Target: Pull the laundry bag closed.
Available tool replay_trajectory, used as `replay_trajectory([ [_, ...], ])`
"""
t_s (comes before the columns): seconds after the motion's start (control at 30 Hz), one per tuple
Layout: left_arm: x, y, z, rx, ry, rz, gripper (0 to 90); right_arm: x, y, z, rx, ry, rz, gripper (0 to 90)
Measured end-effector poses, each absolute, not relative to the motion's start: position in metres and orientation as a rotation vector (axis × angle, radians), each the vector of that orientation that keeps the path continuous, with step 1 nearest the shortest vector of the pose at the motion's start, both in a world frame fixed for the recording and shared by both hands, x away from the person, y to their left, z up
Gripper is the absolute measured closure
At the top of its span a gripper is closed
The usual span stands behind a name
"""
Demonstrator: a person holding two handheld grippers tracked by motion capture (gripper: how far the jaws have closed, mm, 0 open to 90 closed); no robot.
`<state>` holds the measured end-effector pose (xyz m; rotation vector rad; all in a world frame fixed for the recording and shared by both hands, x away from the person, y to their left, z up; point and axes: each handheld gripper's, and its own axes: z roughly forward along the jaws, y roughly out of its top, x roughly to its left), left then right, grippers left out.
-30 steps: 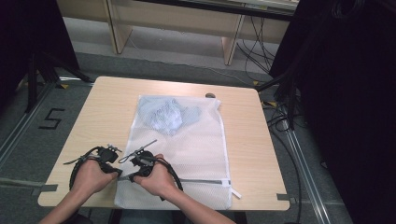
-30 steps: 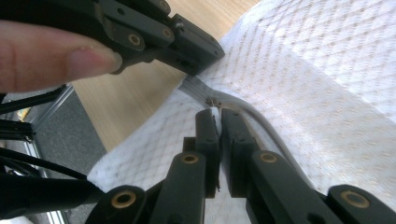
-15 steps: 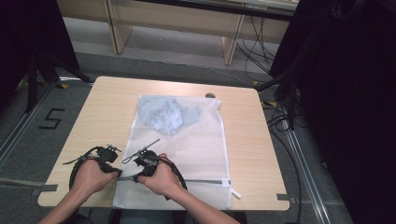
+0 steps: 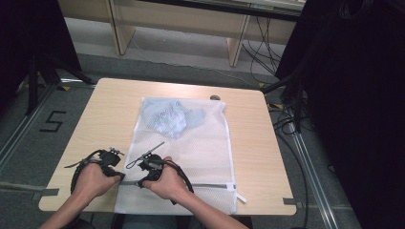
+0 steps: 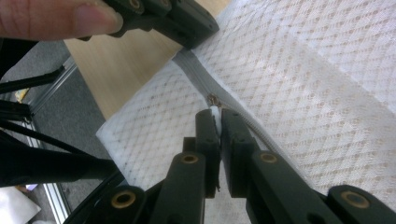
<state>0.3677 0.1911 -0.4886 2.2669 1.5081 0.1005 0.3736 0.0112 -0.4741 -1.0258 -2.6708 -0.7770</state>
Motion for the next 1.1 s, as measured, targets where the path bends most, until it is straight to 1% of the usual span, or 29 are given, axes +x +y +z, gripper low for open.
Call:
replay_trajectory([
  [1.1, 0.367, 0.192, -0.489, 2.255, 1.509, 0.094, 89.9, 0.373, -0.005, -0.470, -1.062, -2.655, -0.740, 87.1],
])
